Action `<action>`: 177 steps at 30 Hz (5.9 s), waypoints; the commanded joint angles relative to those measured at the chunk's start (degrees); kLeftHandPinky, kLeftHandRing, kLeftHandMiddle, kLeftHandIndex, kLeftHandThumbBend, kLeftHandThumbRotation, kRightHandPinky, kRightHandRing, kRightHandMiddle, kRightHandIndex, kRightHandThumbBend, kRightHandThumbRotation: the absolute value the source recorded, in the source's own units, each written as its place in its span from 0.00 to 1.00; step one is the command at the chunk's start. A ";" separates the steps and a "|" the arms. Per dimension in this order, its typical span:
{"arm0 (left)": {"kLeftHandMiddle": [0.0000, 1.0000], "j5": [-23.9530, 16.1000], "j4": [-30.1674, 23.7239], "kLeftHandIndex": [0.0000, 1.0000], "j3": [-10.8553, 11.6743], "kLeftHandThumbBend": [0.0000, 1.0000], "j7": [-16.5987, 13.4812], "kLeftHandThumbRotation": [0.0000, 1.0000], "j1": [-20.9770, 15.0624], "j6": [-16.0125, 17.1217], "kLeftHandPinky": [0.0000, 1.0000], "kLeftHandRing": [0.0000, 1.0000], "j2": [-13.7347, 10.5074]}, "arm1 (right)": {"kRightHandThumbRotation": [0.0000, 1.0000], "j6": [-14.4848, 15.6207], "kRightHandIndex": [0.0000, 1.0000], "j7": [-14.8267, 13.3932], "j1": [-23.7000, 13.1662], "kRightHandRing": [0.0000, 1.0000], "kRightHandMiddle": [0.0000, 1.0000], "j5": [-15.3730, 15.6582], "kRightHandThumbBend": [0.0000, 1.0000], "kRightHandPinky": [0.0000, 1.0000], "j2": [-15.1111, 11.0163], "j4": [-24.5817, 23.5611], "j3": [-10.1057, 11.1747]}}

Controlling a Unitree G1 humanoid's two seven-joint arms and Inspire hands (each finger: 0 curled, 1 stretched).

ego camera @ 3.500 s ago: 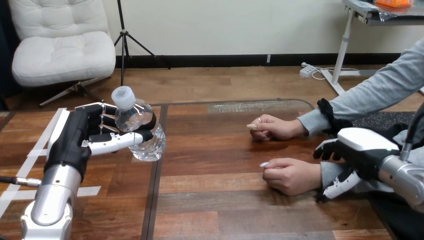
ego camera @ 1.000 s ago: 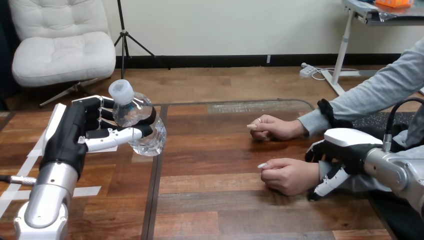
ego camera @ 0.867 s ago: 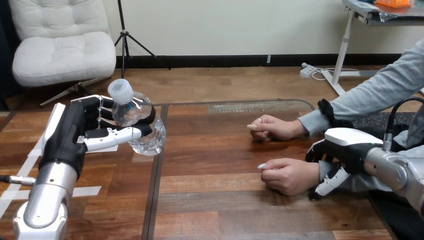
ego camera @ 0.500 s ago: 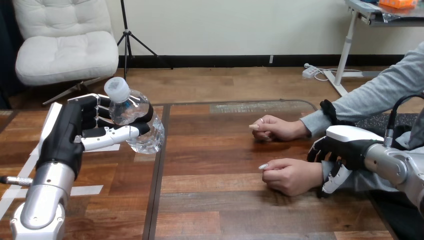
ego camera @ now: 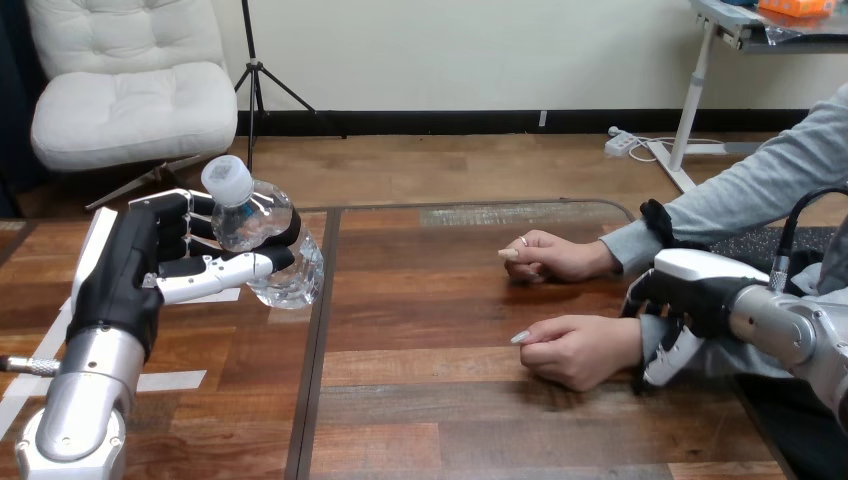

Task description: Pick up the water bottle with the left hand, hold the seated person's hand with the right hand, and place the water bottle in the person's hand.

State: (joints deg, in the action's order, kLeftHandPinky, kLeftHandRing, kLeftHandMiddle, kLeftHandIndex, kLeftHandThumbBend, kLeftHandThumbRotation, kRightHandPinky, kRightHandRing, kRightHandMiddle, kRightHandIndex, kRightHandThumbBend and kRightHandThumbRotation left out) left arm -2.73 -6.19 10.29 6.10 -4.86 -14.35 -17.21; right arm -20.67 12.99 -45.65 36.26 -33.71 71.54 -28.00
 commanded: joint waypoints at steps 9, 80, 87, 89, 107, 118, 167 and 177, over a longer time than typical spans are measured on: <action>0.41 0.40 -3.42 0.43 1.16 0.66 -0.39 0.00 -2.72 2.17 0.30 0.37 -1.12 | 0.00 0.44 0.56 1.28 -0.06 0.45 0.53 -0.36 0.75 0.40 0.94 1.19 0.09; 0.41 0.18 -3.25 0.43 0.84 0.66 -0.37 0.00 -2.07 2.29 0.30 0.36 -1.17 | 0.00 -5.31 0.24 -6.66 0.89 0.18 0.24 0.87 0.59 0.12 0.23 0.93 0.74; 0.41 0.30 -3.46 0.43 0.80 0.66 -0.28 0.00 -1.99 1.95 0.30 0.36 -1.03 | 0.00 -5.53 0.24 -6.17 1.17 0.19 0.25 -0.48 0.61 0.13 0.21 0.96 1.37; 0.41 0.31 -3.48 0.43 0.80 0.66 -0.31 0.00 -1.97 1.84 0.30 0.36 -0.99 | 0.00 -5.63 0.24 -6.10 1.23 0.19 0.25 -0.71 0.61 0.14 0.20 0.96 1.46; 0.41 0.56 -3.10 0.43 0.72 0.66 -0.09 0.00 -1.96 2.43 0.30 0.36 -0.88 | 0.00 -6.02 0.26 -5.82 1.50 0.21 0.27 -2.11 0.59 0.17 0.01 0.87 2.16; 0.41 0.19 -2.96 0.43 0.53 0.66 -0.22 0.00 -1.97 2.60 0.30 0.36 -0.95 | 0.00 -6.00 0.32 -6.07 1.43 0.26 0.33 -2.27 0.56 0.21 -0.24 0.48 2.19; 0.41 -0.57 -3.53 0.43 -2.73 0.69 0.97 0.00 -2.04 1.78 0.31 0.37 0.15 | 0.00 -11.11 0.30 -7.31 0.65 0.23 0.29 -3.62 0.54 0.19 -1.53 -2.03 4.71; 0.41 -0.41 -3.79 0.42 -2.88 0.69 1.08 0.00 -2.08 1.54 0.30 0.36 0.24 | 0.00 -12.54 0.26 -7.16 0.22 0.19 0.24 -4.23 0.54 0.14 -1.98 -2.98 5.14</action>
State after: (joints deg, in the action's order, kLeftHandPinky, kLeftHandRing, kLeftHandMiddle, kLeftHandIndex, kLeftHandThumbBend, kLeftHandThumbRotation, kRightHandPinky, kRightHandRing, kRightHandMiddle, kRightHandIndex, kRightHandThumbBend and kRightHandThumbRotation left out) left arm -3.65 -6.49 7.58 7.21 -4.38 -13.92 -17.04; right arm -31.30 7.05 -43.20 34.40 -36.37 71.75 -25.22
